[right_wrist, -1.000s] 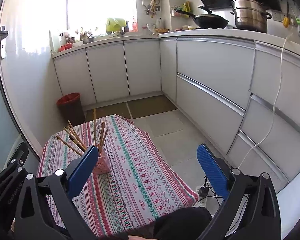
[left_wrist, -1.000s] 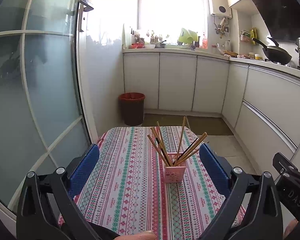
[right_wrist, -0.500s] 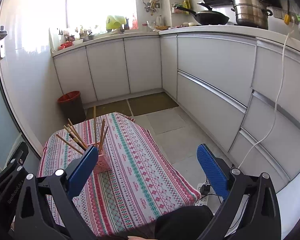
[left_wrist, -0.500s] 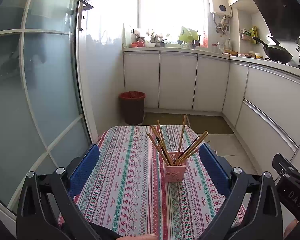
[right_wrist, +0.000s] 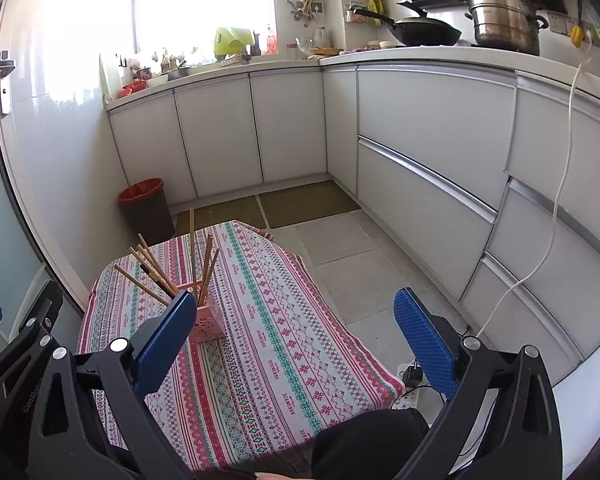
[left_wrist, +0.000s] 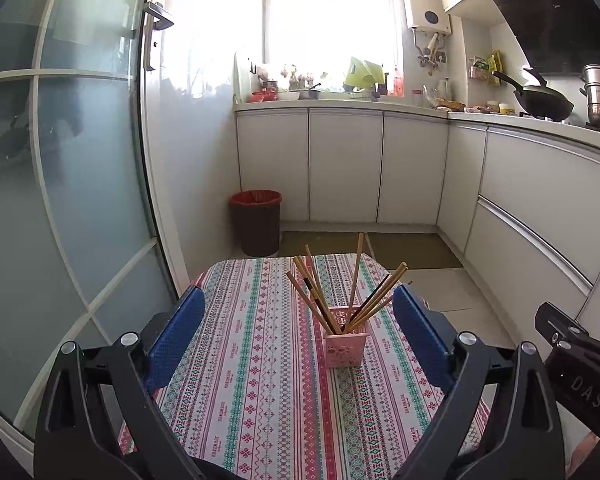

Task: Organize utensils

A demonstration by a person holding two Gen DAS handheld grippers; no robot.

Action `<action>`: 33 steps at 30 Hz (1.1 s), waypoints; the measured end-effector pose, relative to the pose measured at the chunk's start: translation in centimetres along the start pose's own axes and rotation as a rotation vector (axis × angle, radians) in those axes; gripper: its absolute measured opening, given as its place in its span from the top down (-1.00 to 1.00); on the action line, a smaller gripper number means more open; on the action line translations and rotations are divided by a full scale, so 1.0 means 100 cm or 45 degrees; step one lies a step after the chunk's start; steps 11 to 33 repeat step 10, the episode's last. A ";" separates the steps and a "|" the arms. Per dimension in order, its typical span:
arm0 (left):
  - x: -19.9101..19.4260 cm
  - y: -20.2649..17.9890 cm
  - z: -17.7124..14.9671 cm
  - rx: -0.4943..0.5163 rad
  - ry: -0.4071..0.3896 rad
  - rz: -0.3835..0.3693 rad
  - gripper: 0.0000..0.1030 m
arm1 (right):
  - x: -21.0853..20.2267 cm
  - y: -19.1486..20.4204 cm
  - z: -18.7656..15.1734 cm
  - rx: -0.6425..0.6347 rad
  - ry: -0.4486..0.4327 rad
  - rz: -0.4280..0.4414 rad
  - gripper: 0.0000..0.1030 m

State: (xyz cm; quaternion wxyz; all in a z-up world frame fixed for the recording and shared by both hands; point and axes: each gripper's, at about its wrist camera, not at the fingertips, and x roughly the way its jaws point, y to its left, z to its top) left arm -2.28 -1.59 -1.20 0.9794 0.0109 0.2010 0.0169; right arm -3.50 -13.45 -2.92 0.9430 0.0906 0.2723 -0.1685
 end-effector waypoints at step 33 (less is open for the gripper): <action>-0.002 0.000 0.002 -0.014 0.008 0.028 -0.86 | 0.002 -0.002 -0.001 0.007 -0.005 -0.019 -0.87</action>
